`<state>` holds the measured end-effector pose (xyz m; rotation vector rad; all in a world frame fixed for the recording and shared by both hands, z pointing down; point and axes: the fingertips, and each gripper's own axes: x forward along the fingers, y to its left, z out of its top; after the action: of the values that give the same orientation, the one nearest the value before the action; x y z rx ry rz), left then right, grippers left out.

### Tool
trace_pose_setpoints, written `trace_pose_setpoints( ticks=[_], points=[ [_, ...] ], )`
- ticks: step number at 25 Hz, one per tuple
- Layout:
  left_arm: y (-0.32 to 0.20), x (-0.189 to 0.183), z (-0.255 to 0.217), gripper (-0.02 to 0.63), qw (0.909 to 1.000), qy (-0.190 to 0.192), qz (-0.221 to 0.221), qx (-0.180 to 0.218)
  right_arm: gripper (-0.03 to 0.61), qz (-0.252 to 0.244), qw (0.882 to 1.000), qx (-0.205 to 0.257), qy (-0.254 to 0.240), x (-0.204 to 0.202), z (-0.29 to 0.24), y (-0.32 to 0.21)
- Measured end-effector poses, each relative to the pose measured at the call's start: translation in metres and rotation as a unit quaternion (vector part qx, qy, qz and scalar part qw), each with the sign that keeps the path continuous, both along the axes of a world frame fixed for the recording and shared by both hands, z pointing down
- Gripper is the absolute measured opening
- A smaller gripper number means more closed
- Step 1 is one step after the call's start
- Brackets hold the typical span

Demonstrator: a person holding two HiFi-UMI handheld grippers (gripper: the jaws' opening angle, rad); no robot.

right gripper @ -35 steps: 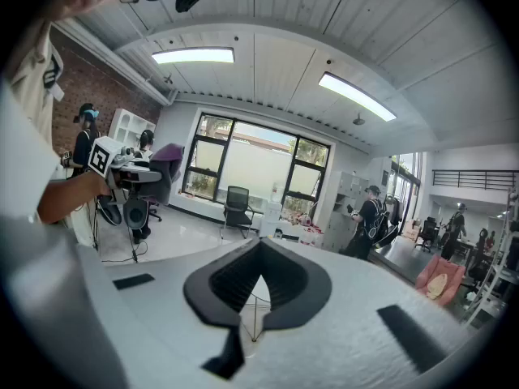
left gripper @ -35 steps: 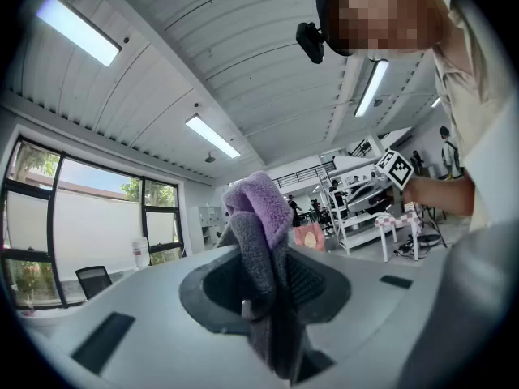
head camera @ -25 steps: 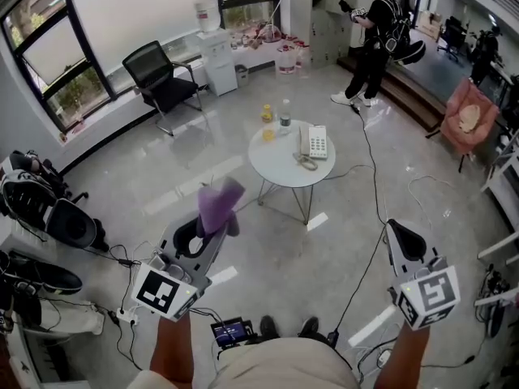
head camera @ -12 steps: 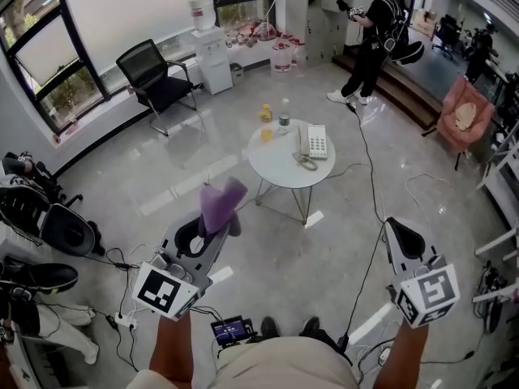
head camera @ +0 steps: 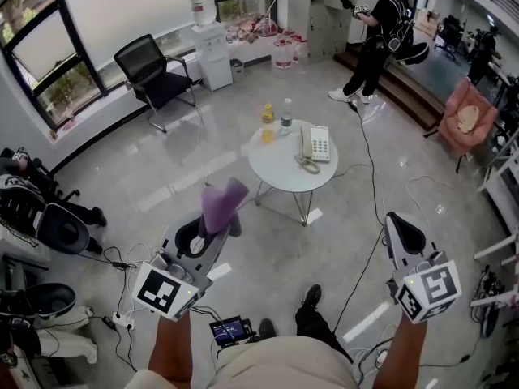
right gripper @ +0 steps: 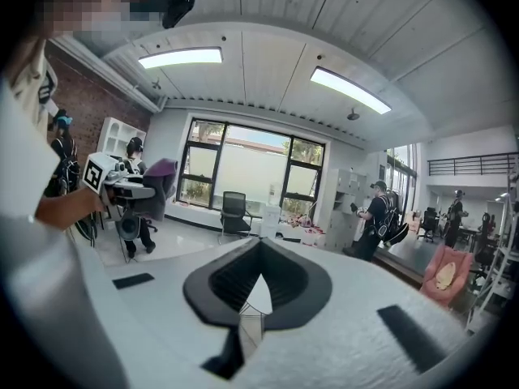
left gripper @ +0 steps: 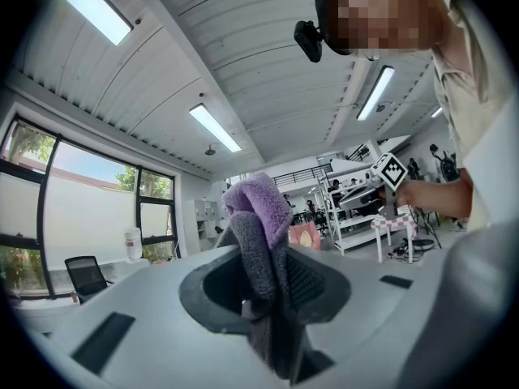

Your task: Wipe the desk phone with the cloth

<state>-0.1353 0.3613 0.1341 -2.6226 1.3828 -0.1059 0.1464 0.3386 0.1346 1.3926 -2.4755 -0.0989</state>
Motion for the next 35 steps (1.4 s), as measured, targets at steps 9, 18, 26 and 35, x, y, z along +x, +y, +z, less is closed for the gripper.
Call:
trace_pose_setpoints(
  ticks=[9, 18, 26, 35],
  points=[
    [-0.065, 0.012, 0.011, 0.092, 0.9992, -0.014, -0.033, -0.017, -0.008, -0.029, 1.0, 0.0, -0.002, 0.01, 0.011, -0.091],
    [-0.14, 0.048, 0.014, 0.092, 0.9979, -0.014, -0.057, -0.028, -0.008, -0.068, 0.998, -0.013, -0.006, 0.032, 0.018, -0.181],
    [-0.19, 0.076, 0.017, 0.091, 0.9955, -0.022, -0.083, -0.04, -0.008, -0.086, 0.996, -0.023, -0.016, 0.058, 0.029, -0.24],
    [-0.229, 0.116, 0.022, 0.091, 0.9941, -0.033, -0.087, -0.055, -0.008, -0.098, 0.994, -0.025, -0.032, 0.094, 0.03, -0.284]
  ],
)
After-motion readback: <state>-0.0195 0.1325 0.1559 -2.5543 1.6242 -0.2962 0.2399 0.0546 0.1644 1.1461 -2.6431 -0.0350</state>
